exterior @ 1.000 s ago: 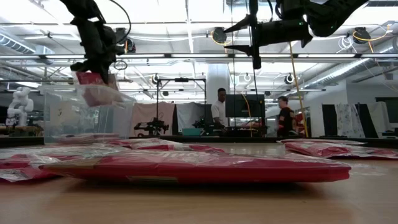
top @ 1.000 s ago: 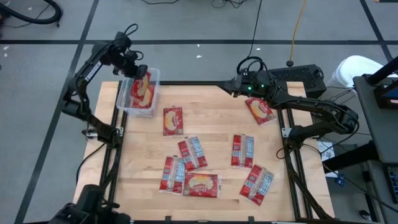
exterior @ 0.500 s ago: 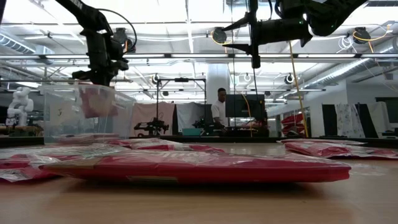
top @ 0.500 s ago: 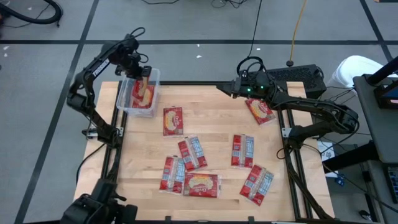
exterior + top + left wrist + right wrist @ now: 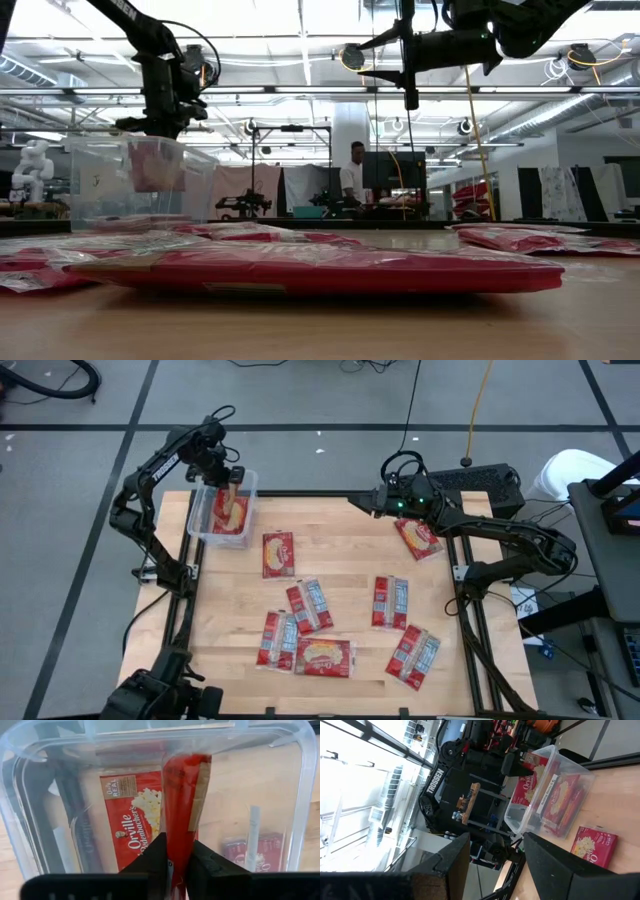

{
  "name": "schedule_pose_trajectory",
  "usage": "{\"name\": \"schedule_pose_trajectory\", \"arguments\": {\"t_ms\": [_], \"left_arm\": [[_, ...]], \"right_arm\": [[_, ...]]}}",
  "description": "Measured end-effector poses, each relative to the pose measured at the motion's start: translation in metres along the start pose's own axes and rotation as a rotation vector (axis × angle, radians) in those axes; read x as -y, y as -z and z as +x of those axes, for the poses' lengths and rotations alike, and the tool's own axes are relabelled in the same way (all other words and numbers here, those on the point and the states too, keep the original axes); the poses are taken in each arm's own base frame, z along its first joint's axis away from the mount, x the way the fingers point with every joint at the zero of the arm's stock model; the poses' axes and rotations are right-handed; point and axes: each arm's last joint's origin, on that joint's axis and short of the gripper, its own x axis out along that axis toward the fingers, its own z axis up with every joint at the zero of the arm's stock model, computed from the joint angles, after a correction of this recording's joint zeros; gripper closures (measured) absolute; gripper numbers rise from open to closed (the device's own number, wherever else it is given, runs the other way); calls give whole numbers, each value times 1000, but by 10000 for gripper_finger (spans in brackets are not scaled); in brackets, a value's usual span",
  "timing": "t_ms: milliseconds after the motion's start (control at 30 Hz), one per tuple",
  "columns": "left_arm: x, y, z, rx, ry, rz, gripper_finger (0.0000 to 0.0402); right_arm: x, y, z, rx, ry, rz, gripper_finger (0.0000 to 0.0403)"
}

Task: Sort popcorn bags into baskets
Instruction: Put the red popcorn bag into the transparent container

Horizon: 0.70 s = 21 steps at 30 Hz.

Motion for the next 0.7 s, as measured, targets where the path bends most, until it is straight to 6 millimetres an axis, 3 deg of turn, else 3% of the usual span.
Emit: {"name": "schedule_pose_trajectory", "arguments": {"t_ms": [367,533,700], "left_arm": [[0,2,-4,14,3,-7,226],[2,5,-9,28,1,60,216],[7,7,5,32,-29,150,215]], "right_arm": [[0,0,0,0,0,1,223],[0,0,0,0,0,5,223],[0,0,0,-1,-1,4,223]]}}
